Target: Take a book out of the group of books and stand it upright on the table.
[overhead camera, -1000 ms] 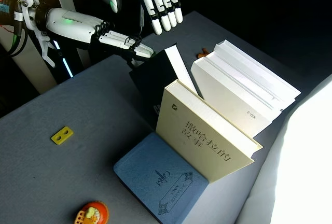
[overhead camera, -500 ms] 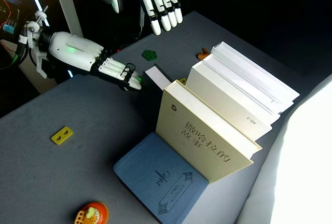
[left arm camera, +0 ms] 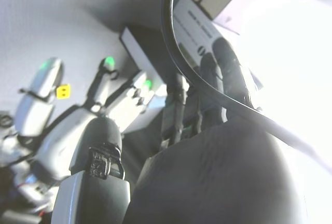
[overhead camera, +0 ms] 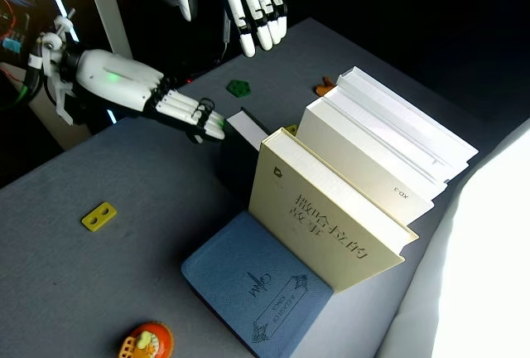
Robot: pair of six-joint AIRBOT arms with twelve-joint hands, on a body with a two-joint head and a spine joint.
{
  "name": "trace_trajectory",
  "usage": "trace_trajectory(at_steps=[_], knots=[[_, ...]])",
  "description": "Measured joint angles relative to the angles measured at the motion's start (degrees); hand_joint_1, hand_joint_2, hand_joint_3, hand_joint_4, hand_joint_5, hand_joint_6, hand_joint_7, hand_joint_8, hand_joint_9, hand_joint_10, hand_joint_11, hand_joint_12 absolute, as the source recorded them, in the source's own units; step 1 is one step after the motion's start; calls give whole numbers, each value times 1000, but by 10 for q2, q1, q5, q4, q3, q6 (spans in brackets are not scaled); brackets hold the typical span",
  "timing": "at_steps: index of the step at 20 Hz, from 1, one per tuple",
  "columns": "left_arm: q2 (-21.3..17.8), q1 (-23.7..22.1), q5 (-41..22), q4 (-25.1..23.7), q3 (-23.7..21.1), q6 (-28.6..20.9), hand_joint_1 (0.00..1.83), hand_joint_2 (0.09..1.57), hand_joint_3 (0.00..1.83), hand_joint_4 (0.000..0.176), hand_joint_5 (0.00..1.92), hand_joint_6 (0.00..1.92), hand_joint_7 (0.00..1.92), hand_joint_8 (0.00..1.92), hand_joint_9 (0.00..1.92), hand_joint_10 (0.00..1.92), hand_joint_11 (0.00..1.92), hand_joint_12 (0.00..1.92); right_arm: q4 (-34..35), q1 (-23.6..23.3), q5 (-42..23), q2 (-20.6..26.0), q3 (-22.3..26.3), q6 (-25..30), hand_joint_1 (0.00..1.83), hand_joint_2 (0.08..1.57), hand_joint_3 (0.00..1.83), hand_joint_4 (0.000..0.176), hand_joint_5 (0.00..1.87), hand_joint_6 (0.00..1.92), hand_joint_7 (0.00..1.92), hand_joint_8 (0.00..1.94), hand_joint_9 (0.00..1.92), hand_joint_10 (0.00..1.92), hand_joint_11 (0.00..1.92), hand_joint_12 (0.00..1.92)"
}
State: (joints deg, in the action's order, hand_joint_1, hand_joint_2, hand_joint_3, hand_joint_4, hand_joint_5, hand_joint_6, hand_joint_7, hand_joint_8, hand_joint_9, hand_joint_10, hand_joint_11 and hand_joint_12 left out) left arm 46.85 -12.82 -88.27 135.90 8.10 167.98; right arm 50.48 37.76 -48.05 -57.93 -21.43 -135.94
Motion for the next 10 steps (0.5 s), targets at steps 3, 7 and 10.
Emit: trace_trajectory(at_steps=[3, 7, 10], knots=[[0, 0, 0, 0, 0, 0, 173, 1375, 3, 0, 174, 2, 86, 1, 68, 7, 0, 261, 1, -8, 7, 28, 26, 1, 101, 1191, 0, 0, 712, 112, 63, 11, 0, 0, 0, 0], [0, 0, 1, 0, 0, 0, 183, 1370, 0, 0, 166, 0, 92, 0, 60, 1, 0, 172, -2, -48, 15, 76, 47, 14, 112, 1191, 0, 0, 612, 67, 83, 14, 0, 0, 0, 0], [0, 0, -1, 0, 0, 0, 194, 1367, 0, 0, 175, 2, 73, 1, 71, 4, 0, 374, -21, -79, 26, 133, 49, 65, 69, 1203, 3, 0, 525, 28, 74, 7, 0, 0, 0, 0]])
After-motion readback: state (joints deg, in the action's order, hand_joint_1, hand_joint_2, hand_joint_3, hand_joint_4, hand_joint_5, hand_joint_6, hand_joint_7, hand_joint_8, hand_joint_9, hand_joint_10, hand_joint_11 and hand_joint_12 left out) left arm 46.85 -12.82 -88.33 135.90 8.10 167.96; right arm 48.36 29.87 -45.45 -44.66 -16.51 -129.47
